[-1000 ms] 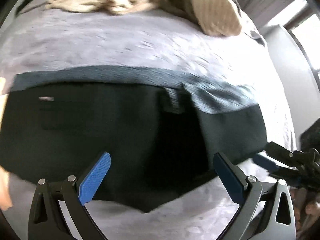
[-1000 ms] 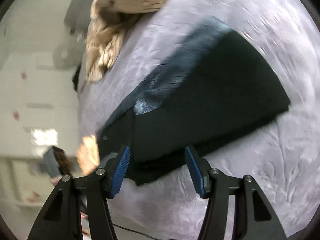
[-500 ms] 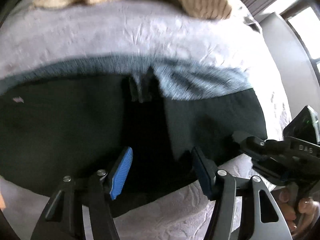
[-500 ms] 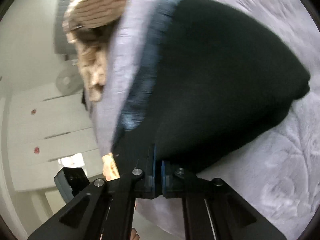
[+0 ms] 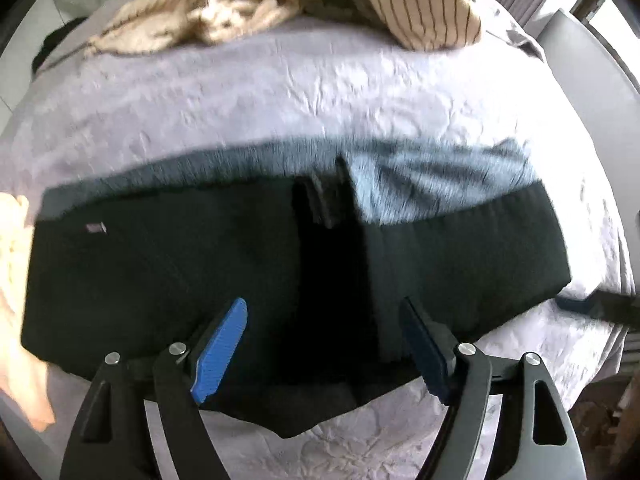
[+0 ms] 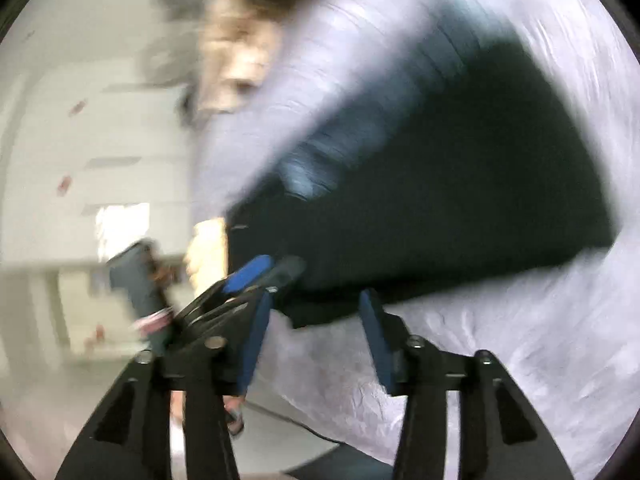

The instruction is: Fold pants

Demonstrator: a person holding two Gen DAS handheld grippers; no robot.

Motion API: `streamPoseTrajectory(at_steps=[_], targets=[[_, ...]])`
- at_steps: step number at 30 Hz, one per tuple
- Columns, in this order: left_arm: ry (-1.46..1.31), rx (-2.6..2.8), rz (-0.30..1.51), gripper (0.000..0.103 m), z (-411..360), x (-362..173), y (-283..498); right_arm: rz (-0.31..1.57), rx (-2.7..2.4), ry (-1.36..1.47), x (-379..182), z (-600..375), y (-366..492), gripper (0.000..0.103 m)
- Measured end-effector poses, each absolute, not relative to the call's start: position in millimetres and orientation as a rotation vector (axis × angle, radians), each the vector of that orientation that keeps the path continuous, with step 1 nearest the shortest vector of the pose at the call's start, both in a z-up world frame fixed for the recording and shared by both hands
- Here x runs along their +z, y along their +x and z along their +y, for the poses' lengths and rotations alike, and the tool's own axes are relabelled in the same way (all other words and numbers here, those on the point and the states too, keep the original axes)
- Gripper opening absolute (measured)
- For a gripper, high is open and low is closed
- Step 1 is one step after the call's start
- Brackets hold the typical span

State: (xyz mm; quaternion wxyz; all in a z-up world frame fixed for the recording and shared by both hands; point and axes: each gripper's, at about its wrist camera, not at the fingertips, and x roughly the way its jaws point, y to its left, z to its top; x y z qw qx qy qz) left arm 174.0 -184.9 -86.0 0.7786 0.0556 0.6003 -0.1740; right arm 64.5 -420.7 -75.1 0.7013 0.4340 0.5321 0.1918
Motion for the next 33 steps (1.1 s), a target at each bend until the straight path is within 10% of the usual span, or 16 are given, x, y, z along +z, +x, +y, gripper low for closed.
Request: streamPoseTrajectory(at_steps=[14,33], targets=[[0.178,-0.426,1.302,0.079,-279.7,-113.7,203.2,1.219,0.164,1.069,-157.2,-538.7,130.4,0.038],[0.191,-0.331,1.321,0.08,-193.8,-119.6,181.8,1.104,-0.022,0.527,-46.7,-477.4,84.3,0.048]])
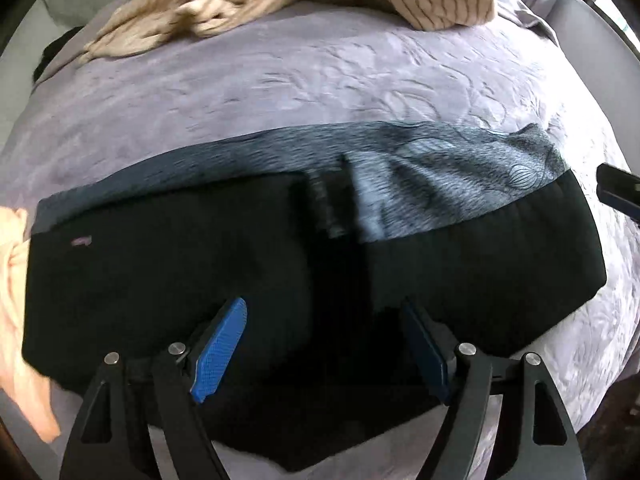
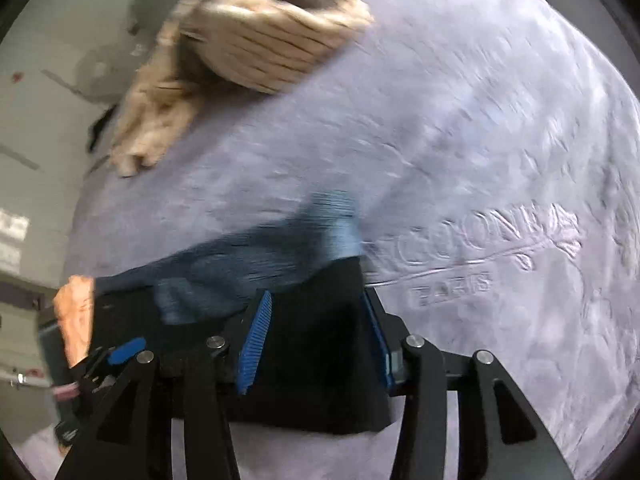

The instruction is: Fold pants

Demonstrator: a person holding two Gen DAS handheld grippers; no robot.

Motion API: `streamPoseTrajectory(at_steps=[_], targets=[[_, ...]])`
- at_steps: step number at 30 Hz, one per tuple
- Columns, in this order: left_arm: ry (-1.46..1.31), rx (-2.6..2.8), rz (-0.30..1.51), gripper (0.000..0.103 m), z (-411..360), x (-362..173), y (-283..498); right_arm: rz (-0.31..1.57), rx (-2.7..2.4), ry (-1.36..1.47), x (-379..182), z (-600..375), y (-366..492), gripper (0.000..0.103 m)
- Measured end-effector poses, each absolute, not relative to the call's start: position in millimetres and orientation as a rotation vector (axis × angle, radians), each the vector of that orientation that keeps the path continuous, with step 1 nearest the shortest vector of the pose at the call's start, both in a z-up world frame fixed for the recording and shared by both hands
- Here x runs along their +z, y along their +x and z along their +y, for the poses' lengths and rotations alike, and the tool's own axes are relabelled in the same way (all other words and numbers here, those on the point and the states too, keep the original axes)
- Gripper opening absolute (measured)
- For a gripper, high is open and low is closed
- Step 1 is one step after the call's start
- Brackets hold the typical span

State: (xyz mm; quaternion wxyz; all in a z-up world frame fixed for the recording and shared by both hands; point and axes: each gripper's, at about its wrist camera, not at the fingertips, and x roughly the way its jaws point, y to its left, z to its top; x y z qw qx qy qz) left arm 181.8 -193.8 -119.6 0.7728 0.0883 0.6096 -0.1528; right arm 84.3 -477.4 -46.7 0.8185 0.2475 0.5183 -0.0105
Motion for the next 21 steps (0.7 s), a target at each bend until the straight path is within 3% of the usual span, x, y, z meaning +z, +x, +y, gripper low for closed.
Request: streamPoseTrajectory(at_steps=[5,12,21], targets=[[0.193,-0.253,1.339,0.08,-164.3,-113.4,173.6,1.144,0.173,0.545,-53.9,-414.1,108.6,0.045],[0.179,-0.207,1.368,0.08,-107.5,-110.8,144.7,1.32,0.234,0.61,-118.0,-337.8,138.9,0.046],[0.109,-0.169,1.4,0.08,-71.5,-111.6,130.4,1.357,0.306,0.407,-81.5,-294.0,112.3,0.049]])
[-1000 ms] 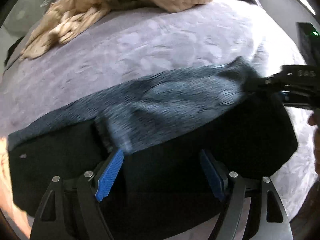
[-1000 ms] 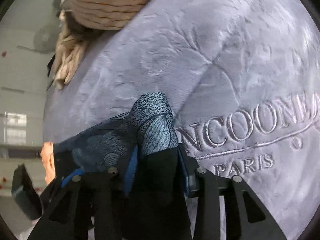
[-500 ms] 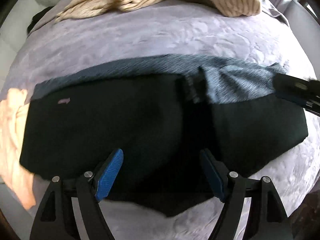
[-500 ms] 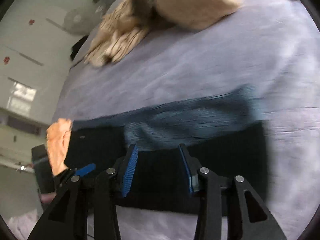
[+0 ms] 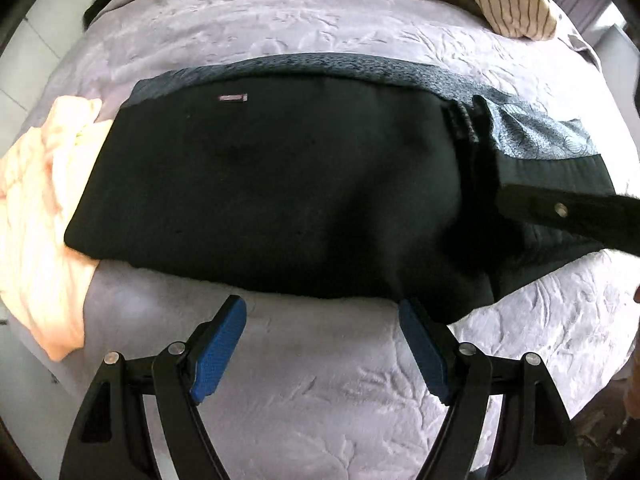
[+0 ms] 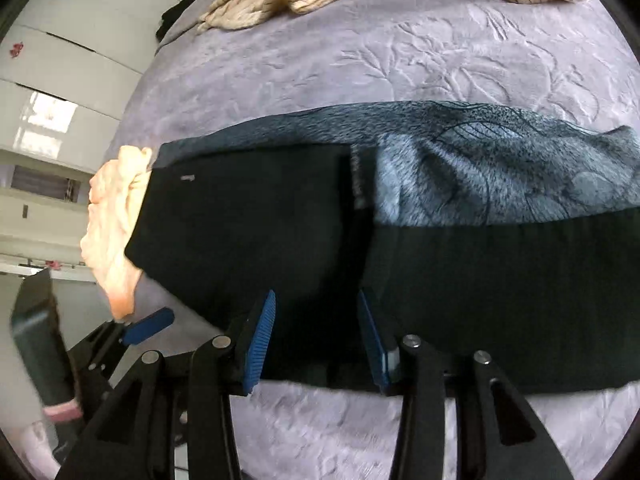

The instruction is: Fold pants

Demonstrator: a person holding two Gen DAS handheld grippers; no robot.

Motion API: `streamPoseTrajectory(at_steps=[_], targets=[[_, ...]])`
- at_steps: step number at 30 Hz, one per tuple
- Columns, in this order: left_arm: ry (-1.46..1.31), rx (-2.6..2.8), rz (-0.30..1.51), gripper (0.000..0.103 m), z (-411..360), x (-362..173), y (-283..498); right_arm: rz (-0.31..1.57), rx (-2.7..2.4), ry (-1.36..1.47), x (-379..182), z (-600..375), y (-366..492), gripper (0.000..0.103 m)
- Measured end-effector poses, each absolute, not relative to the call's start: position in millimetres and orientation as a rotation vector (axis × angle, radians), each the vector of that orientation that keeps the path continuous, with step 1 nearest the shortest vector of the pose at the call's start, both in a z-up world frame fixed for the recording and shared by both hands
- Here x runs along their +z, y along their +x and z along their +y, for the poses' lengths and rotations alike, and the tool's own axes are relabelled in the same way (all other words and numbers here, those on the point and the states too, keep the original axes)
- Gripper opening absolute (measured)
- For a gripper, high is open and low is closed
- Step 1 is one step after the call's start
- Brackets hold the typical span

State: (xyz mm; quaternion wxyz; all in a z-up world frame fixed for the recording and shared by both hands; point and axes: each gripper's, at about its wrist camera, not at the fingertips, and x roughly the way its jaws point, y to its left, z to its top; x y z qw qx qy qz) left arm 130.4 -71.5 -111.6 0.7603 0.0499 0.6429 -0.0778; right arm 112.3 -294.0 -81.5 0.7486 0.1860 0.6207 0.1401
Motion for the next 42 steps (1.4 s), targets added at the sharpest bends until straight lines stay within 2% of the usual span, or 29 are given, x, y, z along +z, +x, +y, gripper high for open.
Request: streamPoseTrajectory(at_steps=[8,12,15,19,24,27,29,31,42], targets=[[0.115,-0.186,1.404,0.08,-57.1,-105.1,112.1,1.427,0.259,0.361,-72.6,-287.8,78.2,0.054],[0.11,-0.186,1.4,0.08,-53.6,-100.6,110.6,1.462,0.227,0.37,-72.4,-287.4,59.5,0.061],[0.106,-0.185,1.388,0.102,-50.5,-98.2,108.4,1.477,0.221,0.354,-69.6,-282.1,50.8,0.066],[0.098,-0.186,1.373,0.102,-46.5,-93.0,108.1,1.48,0.234,0.319,-61.7,-271.7,44.9,0.08],[0.079,-0.179,1.374,0.102,-36.8,-91.9,113.6,1.478,0.241,0.267,-52.9,-256.0,51.3,0.08],[0.062,-0.164,1.378,0.102,-28.7,-92.7,115.3,1.475,0.244,0.25,-50.3,-246.7,56.5,0.085],[0.053,-0.151,1.379,0.102,-20.8,-93.4,115.9,1.475,0.248,0.236,-49.4,-240.7,58.2,0.09],[0.041,-0.139,1.381,0.102,-13.3,-94.1,116.0,1.473,0.251,0.218,-49.2,-233.8,59.0,0.103],[-0.026,-0.114,1.403,0.102,18.7,-102.4,118.1,1.518,0.292,0.137,-57.8,-199.2,64.7,0.103]])
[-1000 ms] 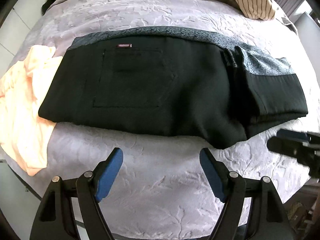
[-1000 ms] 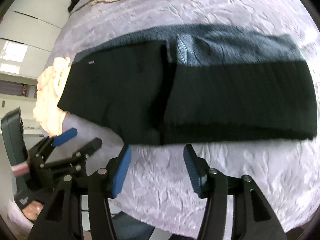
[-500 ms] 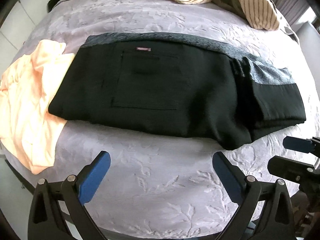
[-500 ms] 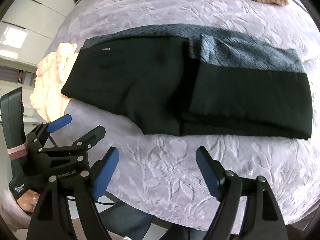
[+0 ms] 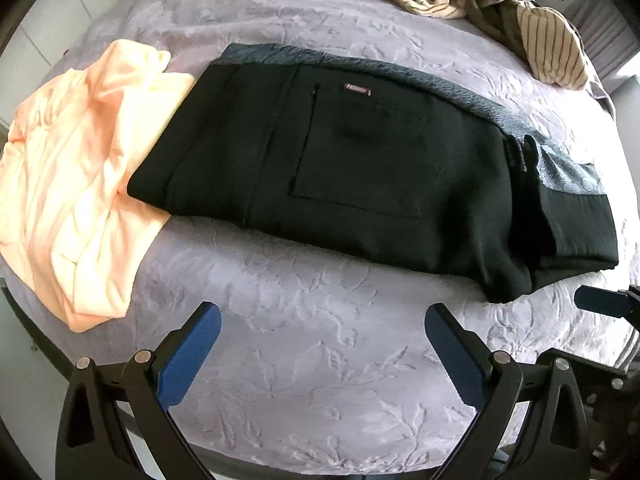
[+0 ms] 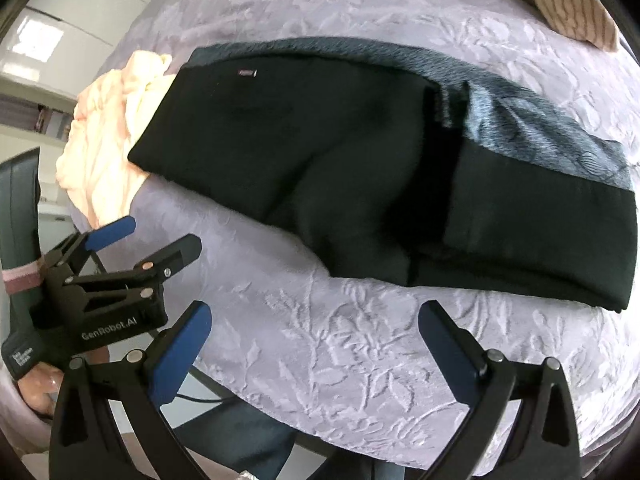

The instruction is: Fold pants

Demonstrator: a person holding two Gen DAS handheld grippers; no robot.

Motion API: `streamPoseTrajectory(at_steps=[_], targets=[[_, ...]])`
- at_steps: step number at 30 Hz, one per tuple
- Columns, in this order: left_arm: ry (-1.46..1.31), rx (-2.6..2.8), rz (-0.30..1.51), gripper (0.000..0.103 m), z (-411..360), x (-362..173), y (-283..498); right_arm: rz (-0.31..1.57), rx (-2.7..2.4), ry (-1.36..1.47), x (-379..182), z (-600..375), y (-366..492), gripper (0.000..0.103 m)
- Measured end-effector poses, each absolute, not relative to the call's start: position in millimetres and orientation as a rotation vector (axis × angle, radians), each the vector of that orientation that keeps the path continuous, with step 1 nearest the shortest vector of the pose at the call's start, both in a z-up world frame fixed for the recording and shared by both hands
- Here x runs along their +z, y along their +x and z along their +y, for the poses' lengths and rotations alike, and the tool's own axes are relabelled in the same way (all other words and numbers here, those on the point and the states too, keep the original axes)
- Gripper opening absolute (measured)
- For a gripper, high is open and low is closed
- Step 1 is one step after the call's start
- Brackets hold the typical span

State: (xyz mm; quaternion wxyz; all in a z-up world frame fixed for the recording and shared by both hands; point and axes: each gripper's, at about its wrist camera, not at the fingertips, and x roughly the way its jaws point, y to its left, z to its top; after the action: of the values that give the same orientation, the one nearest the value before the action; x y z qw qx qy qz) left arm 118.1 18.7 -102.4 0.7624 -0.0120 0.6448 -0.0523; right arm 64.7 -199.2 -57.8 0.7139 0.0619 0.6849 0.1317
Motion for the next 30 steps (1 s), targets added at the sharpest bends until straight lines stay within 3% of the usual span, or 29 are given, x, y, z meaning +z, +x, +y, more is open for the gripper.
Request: streamPoseTrajectory(at_steps=[30], targets=[[-0.191,-0.05,1.456,0.102,86.1,-133.6,133.2,1.597,0.42,0.34,-93.1,-181.5,59.1,0.103]])
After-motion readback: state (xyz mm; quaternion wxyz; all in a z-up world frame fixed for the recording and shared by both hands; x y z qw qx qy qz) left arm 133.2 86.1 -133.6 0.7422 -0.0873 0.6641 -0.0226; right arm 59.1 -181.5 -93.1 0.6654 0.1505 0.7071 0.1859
